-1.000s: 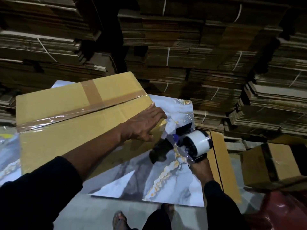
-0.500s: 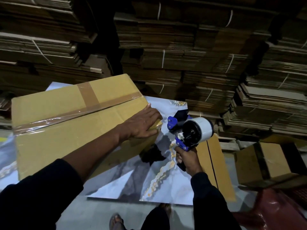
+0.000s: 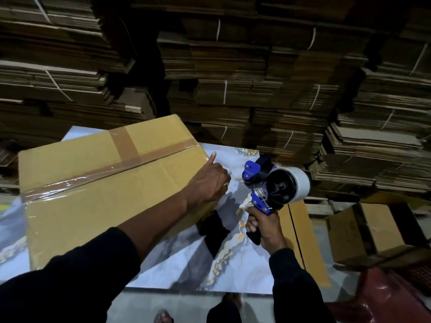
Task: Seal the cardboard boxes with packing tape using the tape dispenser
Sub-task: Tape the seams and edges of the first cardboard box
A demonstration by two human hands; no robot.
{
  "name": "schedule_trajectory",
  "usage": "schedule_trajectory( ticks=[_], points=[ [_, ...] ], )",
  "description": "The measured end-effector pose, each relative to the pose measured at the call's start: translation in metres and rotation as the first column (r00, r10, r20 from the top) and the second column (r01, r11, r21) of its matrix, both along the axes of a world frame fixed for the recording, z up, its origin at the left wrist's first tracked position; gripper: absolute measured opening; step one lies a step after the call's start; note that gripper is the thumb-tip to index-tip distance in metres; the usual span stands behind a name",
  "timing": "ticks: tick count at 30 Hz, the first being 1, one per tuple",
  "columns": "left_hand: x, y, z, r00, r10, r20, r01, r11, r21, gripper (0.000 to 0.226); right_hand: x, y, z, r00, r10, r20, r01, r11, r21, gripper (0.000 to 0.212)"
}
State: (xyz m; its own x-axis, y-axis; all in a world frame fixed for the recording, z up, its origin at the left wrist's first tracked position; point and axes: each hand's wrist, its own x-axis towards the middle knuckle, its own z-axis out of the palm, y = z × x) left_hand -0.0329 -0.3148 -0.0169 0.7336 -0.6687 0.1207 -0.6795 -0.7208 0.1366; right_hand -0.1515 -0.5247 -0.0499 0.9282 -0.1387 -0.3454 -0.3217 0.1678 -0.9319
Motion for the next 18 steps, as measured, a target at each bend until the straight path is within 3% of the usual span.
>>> schedule_trajectory(
  ticks=[2, 7, 10, 14, 16, 18],
  points=[
    [0.002, 0.003, -0.004, 0.999, -0.035, 0.029, 0.033, 0.997, 0.076, 0.023, -0.001, 0.003, 0.007, 1.0, -0.016, 0.0, 0.016, 1.0, 0.011, 0.039],
    [0.001, 0.008, -0.009, 0.987, -0.056, 0.148, 0.044, 0.996, 0.083, 0.061, -0.001, 0.01, 0.026, 1.0, -0.005, -0.019, 0.006, 0.998, 0.058, 0.047],
    [0.003, 0.006, -0.008, 0.991, -0.053, 0.126, 0.047, 0.998, 0.048, 0.043, 0.004, 0.016, 0.038, 1.0, -0.003, -0.026, 0.006, 0.996, 0.087, 0.047],
    [0.006, 0.001, 0.003, 0.996, -0.067, 0.055, 0.054, 0.976, 0.209, 0.03, 0.013, 0.026, 0.053, 0.999, -0.002, -0.04, 0.008, 0.988, 0.154, 0.048],
    [0.011, 0.003, 0.002, 0.991, -0.127, 0.048, 0.115, 0.974, 0.197, 0.033, 0.019, 0.031, 0.059, 0.999, 0.005, -0.041, 0.003, 0.981, 0.196, 0.049],
    [0.019, 0.009, 0.0, 0.978, -0.187, 0.094, 0.177, 0.979, 0.105, 0.053, 0.028, 0.035, 0.065, 0.999, 0.011, -0.036, -0.002, 0.973, 0.23, 0.048]
  ],
)
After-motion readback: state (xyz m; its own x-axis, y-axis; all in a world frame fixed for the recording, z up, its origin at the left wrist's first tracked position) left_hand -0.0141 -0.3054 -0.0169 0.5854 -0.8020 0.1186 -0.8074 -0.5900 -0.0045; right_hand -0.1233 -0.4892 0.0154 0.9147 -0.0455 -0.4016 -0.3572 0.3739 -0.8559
